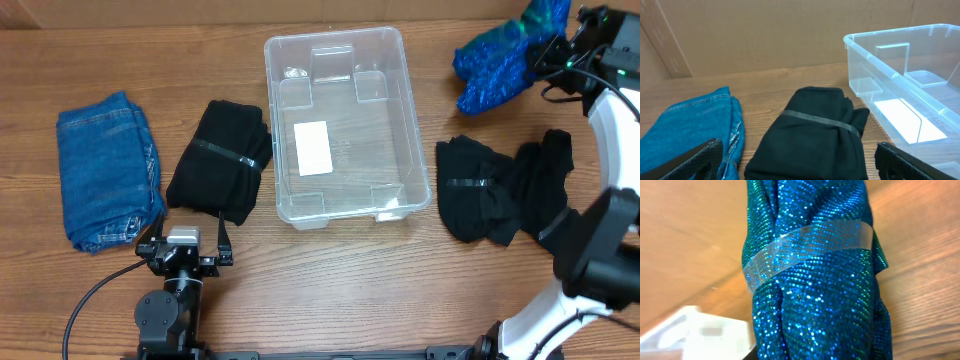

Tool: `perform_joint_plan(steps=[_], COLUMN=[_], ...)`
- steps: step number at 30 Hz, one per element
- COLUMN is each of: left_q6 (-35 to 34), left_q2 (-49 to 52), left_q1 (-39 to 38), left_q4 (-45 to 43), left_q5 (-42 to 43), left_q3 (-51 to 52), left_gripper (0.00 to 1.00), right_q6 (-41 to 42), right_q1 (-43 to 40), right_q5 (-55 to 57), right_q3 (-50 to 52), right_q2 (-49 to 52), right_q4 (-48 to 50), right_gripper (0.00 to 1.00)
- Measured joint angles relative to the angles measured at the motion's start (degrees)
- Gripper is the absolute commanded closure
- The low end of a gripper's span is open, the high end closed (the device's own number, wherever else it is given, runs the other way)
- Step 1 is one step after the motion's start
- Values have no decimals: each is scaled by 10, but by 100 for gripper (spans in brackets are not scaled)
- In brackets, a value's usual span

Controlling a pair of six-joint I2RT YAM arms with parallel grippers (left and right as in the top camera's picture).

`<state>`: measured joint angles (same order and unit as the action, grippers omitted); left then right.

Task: Pack container
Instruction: 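Lift the blue sparkly bundle with the right gripper into the bin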

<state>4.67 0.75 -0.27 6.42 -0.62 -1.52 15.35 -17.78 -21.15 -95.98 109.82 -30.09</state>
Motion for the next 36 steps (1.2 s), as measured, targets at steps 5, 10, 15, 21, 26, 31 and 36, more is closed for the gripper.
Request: perform_joint_plan(steps=[5, 10, 15, 21, 26, 31, 36], left_q6=[0, 0, 0, 0, 0, 0, 0], left_q2=[0, 0, 0, 0, 0, 0, 0], left_q1=[0, 0, 0, 0, 0, 0, 0], left_q4=[0, 0, 0, 0, 0, 0, 0], left_q5=[0, 0, 0, 0, 0, 0, 0], left_q3=[0, 0, 0, 0, 0, 0, 0], left_gripper=[0, 0, 0, 0, 0, 0, 0], right_q6=[42, 98, 188, 253, 270, 273, 273], right_q1=[48, 165, 274, 366, 421, 426, 425], right_q5=[0, 12, 72, 118, 150, 162, 167], right_q3=[0, 0, 4, 17, 19, 19, 20], right_q2=[-116, -203, -201, -138, -72, -15, 16], right_q4=[-39, -76, -97, -28, -3, 37, 64], right_gripper=[96, 96, 96, 96, 96, 96, 96])
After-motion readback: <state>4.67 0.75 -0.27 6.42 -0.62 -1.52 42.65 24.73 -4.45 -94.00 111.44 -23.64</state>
